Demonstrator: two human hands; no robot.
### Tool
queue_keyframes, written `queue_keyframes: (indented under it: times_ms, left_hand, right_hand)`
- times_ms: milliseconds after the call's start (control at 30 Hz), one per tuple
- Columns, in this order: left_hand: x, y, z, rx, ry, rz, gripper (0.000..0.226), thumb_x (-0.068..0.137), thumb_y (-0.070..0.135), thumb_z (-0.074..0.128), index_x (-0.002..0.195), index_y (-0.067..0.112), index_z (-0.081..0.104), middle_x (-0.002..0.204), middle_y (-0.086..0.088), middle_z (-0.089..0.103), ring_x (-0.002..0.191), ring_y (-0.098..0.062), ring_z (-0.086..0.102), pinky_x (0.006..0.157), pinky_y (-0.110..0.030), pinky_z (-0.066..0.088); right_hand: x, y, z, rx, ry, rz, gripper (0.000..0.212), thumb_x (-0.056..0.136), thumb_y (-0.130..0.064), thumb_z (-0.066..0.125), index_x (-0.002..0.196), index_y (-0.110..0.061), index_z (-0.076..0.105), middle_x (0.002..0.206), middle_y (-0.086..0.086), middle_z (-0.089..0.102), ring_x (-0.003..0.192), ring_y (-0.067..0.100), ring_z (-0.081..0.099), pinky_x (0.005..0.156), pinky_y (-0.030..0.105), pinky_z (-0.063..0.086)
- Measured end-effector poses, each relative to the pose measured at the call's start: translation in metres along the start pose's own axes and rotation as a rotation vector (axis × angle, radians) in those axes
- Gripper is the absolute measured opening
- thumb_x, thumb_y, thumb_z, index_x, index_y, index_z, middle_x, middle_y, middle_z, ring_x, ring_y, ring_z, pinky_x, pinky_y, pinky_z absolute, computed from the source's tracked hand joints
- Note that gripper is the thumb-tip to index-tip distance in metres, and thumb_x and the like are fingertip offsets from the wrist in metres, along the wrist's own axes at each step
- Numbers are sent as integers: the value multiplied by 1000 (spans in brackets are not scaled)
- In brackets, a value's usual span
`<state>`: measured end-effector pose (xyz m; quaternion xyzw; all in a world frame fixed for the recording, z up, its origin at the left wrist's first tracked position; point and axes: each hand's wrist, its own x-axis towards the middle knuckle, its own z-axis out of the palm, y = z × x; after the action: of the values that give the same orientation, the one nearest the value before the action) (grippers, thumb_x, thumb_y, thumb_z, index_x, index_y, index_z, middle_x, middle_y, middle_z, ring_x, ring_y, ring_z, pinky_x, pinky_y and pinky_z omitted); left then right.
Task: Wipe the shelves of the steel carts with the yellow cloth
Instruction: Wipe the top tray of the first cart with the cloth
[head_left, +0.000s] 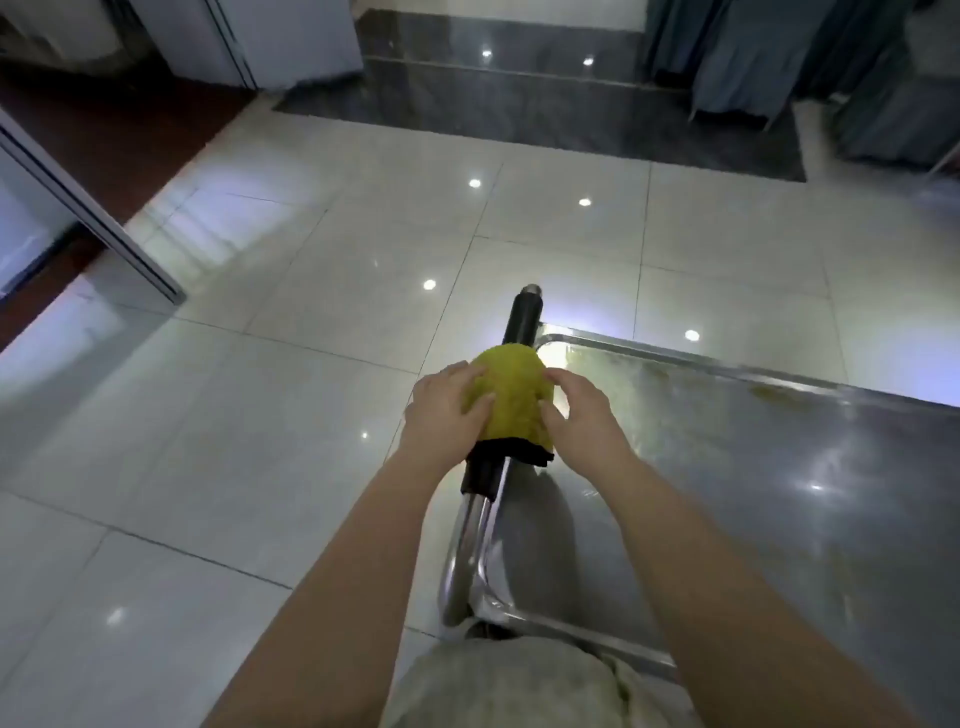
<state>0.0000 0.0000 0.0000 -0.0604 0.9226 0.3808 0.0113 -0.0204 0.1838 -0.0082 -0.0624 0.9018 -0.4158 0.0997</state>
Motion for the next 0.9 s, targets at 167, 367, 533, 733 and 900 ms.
queue_keyframes:
  times_ms: [167,367,533,733,900]
  left_hand:
    - [48,-3,-3,40,-195,41,40,95,37,46,134,30,52,127,3,57,120,-22,47,99,-50,41]
    - [65,-24,-2,-159,-377,-30,58,91,39,62,143,32,38,140,6,49,127,-14,45,99,-31,39]
    - [69,-24,-3,-133,-311,-46,47,80,43,74,123,29,58,109,8,59,109,-17,55,92,-33,47]
    - [64,-5,-23,44,-230,88,32,62,50,79,85,33,63,89,12,59,91,-16,56,81,-45,51]
    - [38,19,-38,-36,-182,132,32,63,40,81,84,39,58,83,17,61,85,-9,57,76,-40,54]
  right_hand:
    - [33,-15,6,19,16,118,39,100,-14,46,138,-22,49,133,2,54,112,14,48,93,26,36]
    - [47,-14,15,60,-71,197,50,98,-10,50,145,-21,38,139,8,48,125,26,48,106,40,40]
    - [54,-11,15,-46,9,230,43,93,-15,61,134,-24,50,129,4,52,126,26,36,106,40,34]
    - [39,-17,-3,-85,79,102,18,83,-18,67,99,-25,61,99,-9,50,109,19,41,82,27,37]
    - [2,-28,-32,39,168,-44,28,79,-13,68,88,-36,56,91,-22,54,89,-4,51,63,6,36]
